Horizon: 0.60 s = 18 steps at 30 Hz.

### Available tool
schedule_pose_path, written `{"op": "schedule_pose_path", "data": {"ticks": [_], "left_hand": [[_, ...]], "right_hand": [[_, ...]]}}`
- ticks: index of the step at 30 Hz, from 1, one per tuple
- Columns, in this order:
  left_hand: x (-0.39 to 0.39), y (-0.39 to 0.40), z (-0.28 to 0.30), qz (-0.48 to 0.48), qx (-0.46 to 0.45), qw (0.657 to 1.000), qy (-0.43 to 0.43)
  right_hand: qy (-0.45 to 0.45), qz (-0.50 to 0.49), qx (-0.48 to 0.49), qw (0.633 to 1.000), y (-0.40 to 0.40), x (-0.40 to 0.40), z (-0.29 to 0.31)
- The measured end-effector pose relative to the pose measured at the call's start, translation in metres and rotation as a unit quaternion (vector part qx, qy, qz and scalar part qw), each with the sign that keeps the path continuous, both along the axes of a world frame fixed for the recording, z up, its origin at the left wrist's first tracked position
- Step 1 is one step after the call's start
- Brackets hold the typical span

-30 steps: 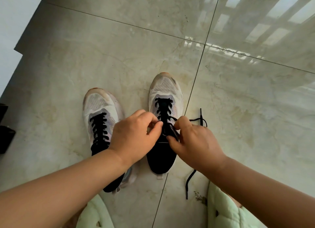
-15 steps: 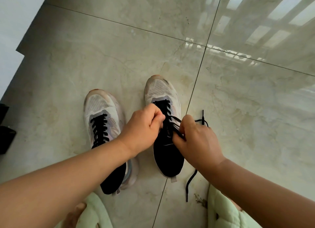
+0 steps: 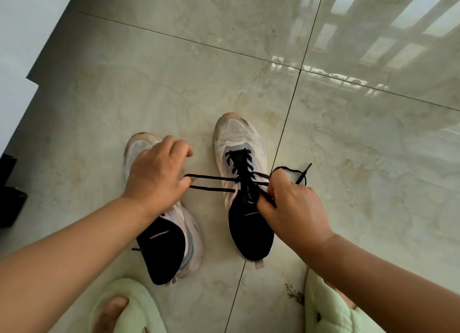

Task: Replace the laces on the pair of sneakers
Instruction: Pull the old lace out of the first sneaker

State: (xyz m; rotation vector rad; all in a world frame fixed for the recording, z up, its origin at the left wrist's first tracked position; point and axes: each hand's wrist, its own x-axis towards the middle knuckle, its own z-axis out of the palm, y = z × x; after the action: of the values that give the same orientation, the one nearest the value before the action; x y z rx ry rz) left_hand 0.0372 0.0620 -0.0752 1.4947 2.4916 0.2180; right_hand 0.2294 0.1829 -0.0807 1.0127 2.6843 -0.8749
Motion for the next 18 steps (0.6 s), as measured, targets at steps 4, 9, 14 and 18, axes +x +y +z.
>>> {"op": "schedule_pose_path", "data": {"ticks": [4,9,14,18], "left_hand": [[0.02,-0.001,0.005,-0.123,0.103,0.984,-0.074],[0.045,0.004,0.001,-0.157,0.126,0.979,-0.035],[0.042,0.016,0.0,-0.149,0.114,0.982,-0.019],[0.029,0.012,-0.006,-0.083,0.02,0.996,0.018]], "right_hand": [[0.002,0.0,0.002,1.0,0.0,0.0,0.0],[0.008,0.004,0.009,1.0,-0.001,0.0,0.002],[0.008,0.01,0.005,1.0,0.0,0.001,0.004],[0.001,0.005,0.007,1.0,0.0,0.002,0.004]]}}
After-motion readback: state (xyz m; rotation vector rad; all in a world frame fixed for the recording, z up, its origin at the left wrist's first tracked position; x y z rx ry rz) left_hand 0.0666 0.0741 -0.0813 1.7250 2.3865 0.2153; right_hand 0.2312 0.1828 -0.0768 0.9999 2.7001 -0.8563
